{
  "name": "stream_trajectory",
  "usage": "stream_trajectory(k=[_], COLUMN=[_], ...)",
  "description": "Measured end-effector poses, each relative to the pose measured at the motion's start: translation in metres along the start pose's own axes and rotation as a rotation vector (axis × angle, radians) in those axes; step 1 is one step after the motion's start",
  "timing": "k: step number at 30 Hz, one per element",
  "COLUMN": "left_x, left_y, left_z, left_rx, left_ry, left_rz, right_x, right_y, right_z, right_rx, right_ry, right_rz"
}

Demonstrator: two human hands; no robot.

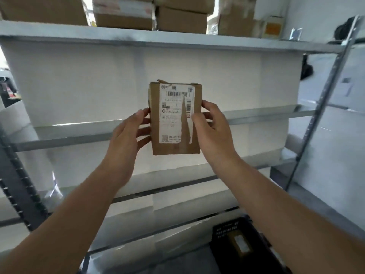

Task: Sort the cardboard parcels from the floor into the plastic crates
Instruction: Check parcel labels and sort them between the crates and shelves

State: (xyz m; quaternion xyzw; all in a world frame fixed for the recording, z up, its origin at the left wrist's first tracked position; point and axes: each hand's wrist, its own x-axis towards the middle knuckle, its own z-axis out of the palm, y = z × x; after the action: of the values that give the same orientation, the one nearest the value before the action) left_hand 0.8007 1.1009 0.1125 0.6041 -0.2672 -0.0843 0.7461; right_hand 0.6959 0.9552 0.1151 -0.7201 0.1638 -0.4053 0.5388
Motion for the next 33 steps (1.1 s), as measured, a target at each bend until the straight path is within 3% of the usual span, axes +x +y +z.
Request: stream_trajectory(k=[16, 26, 33], left_x=[-0.059, -0.093, -0.081], left_y=[-0.022, -0.075, -0.109], left_z=[0.161, 0.293, 0.346], left_rx=[-0.079, -0.099, -0.056], left_ry=[-0.354, -0.342, -0.297], left_rz=[-0.142, -0.281, -0.373], right_x=[-0.061, -0.047, -0.017], right_y=[0.022, 0.089, 0.139], right_z=[-0.171, -0.304, -0.344], right_rx=[-0.14, -0.209, -0.166], right_ry=[0.38, 0.282, 0.241], right_rz=[0.1, 0.17, 0.259])
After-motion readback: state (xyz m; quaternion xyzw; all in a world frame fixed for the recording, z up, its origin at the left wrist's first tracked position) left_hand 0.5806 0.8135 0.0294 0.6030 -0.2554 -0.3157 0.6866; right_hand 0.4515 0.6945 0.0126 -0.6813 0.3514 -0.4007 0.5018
